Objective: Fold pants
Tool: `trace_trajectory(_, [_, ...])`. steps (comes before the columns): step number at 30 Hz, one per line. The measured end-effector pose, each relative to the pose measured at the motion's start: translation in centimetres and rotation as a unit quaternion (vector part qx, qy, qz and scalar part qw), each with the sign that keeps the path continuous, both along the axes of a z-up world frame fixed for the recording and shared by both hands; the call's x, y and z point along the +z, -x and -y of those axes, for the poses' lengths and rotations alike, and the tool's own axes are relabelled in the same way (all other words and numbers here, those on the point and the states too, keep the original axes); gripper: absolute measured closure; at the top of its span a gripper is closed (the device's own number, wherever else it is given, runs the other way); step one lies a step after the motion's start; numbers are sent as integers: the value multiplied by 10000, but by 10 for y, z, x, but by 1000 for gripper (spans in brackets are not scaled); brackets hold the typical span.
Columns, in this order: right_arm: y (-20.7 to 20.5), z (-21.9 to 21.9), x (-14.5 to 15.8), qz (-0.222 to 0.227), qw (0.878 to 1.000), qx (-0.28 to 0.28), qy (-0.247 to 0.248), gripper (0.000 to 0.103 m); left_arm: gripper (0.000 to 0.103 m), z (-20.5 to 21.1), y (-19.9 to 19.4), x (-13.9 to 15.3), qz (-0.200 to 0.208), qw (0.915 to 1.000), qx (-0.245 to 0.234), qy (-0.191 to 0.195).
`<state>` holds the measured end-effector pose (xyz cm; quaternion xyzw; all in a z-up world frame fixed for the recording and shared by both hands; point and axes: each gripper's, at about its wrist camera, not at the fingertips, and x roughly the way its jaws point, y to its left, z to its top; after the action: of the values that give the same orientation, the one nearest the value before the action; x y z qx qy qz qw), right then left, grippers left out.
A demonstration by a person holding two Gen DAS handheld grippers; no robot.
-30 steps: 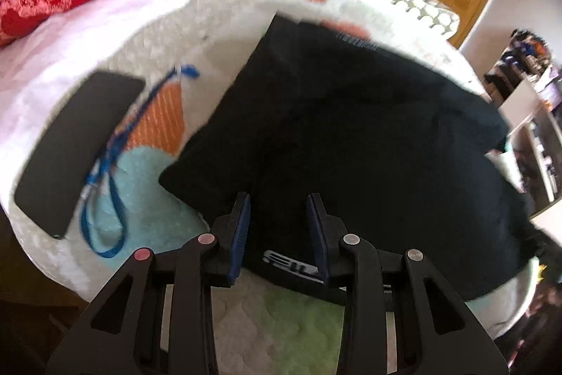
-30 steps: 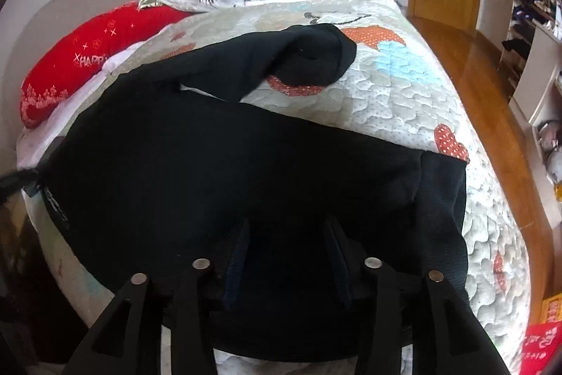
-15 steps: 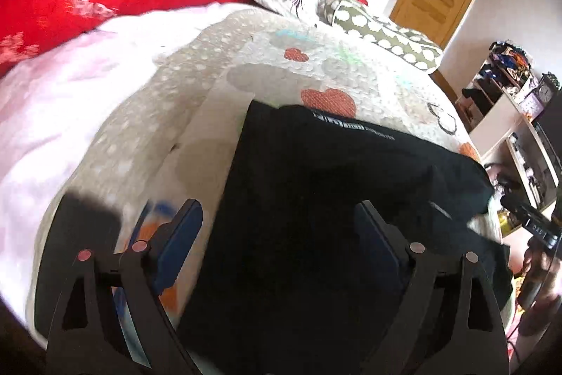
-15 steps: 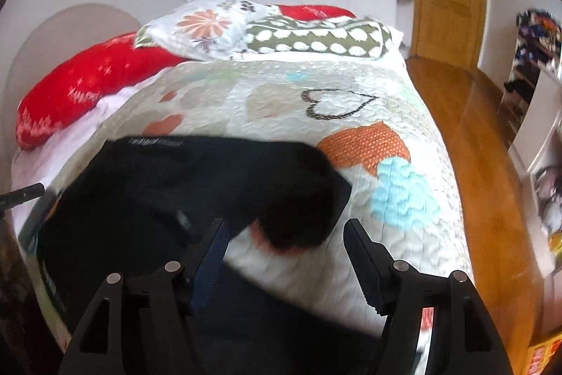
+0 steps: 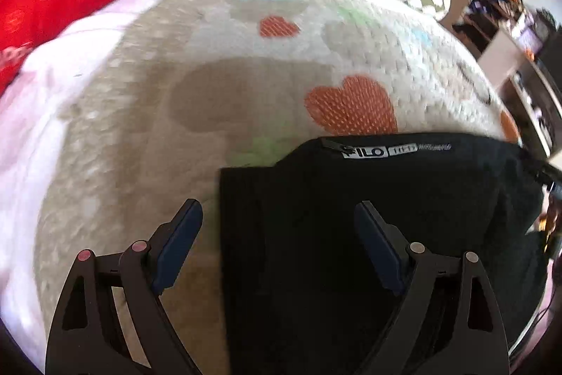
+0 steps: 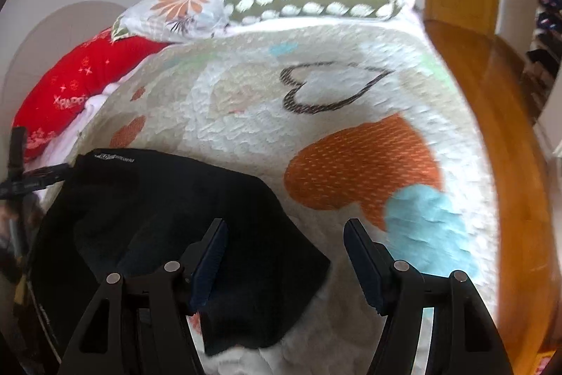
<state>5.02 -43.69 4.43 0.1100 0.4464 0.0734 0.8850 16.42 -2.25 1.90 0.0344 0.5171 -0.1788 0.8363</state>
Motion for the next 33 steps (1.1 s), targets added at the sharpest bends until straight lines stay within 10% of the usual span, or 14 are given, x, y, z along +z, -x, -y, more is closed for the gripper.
trace_trajectory(3, [-5, -9, -2, 54, 9999, 121, -13, 86, 15, 19, -2, -7, 248, 9986, -204, -430])
trace_trajectory(5, [-4, -21, 6, 189, 9988, 263, 365, 98, 48, 25, -1, -4, 335, 9978, -290, -497])
trace_trajectory(7, [-6, -25, 18, 273, 9972, 260, 651, 99, 70, 26, 0, 6, 364, 9984, -282, -340])
trace_trajectory(17, [85, -54, 140, 1626, 9753, 535, 1394, 102, 77, 3, 111, 110, 2062, 9756, -704, 282])
trace_trajectory(21, [159, -66, 113, 1369, 9784, 876, 1277, 102, 77, -18, 190, 103, 2341, 9656, -1037, 458])
trace_trajectory(28, [229, -79, 6, 141, 9925, 883, 831, 102, 74, -53, 249, 25, 1296, 9874, -476, 779])
trace_trajectory(33, [252, -80, 20, 462, 9954, 697, 463, 98, 58, -68, 277, 34, 1260, 9856, -200, 1112])
